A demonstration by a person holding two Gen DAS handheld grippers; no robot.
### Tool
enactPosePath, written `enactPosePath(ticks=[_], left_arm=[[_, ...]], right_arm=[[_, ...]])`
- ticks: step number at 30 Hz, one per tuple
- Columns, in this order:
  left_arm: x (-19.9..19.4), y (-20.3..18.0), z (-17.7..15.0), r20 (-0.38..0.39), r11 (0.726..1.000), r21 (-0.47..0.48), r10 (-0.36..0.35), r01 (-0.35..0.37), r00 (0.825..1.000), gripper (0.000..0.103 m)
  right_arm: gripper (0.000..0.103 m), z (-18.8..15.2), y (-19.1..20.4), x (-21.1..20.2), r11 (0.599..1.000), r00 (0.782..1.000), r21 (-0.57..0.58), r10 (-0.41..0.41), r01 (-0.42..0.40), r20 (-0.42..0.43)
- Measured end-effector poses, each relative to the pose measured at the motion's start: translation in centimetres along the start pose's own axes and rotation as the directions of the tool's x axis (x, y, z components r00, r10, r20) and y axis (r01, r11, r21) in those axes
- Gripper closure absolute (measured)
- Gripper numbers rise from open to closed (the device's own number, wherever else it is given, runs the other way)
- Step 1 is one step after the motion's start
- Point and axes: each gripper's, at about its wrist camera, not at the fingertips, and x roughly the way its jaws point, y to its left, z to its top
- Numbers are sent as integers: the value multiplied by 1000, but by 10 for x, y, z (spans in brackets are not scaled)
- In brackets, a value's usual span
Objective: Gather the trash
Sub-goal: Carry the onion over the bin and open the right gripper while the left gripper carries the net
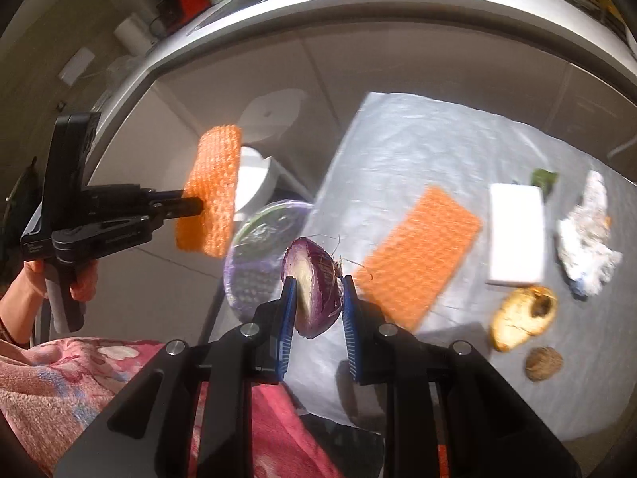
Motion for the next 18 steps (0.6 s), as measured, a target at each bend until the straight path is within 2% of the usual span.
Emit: enactPosePath(ticks=[4,8,18], left_arm=[[-8,28,-17,-5,999,-11,36,-36,999,88],[-13,51,-33,-7,998,-25,65,-65,998,88],[-6,89,-63,-40,993,-52,107,-109,993,88]], right_arm=[[80,13,54,54,993,996,-102,59,-65,-67],[80,22,88,102,985,991,-152,62,-80,-120],[80,23,115,188,981,979,-192,-16,-24,-205]])
